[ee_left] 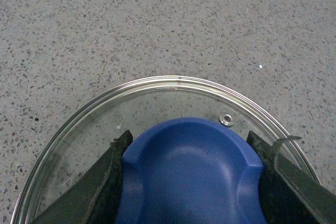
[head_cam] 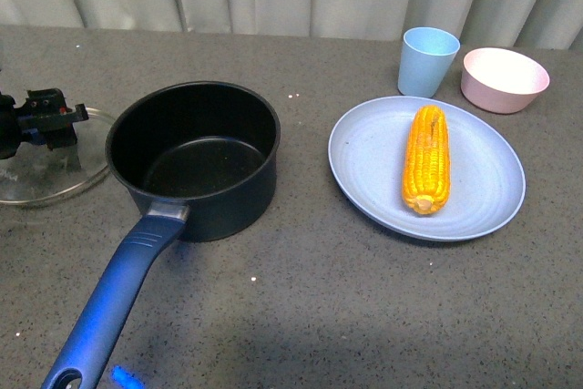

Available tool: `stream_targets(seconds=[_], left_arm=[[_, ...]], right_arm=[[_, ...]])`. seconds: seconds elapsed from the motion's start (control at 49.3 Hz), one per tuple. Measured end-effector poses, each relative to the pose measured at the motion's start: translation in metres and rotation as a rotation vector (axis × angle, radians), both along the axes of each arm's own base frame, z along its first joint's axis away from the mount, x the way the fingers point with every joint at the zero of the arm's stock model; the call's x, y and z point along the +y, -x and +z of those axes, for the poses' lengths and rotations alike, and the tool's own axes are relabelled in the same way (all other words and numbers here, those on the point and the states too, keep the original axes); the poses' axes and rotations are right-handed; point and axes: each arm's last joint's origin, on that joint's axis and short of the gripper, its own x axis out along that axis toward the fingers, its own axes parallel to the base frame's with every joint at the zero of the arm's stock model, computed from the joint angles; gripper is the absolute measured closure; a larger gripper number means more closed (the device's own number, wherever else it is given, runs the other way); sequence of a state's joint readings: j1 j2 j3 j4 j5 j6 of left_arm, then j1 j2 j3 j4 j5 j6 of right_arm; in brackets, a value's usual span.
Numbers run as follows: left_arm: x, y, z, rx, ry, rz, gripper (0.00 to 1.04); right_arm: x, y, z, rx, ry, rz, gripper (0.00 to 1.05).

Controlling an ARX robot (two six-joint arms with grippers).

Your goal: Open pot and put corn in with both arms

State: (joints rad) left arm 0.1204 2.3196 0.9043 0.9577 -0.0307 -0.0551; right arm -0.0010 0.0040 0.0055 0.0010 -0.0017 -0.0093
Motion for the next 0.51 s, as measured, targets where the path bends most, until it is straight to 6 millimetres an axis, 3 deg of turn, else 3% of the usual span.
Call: stream_targets(seconds=[0.365, 0.507], left_arm=[[0.0011, -0.0055, -0.0024, 0.010, -0.010, 0.010, 0.48], [0.0011, -0.0056, -0.0016, 0.007, -0.003, 0.008, 0.23]], right_arm=[[0.0000, 0.0000, 0.0000, 0.000, 0.000, 0.000, 0.09], [0.0000, 0.0000, 0.0000, 0.000, 0.000, 0.000, 0.09]])
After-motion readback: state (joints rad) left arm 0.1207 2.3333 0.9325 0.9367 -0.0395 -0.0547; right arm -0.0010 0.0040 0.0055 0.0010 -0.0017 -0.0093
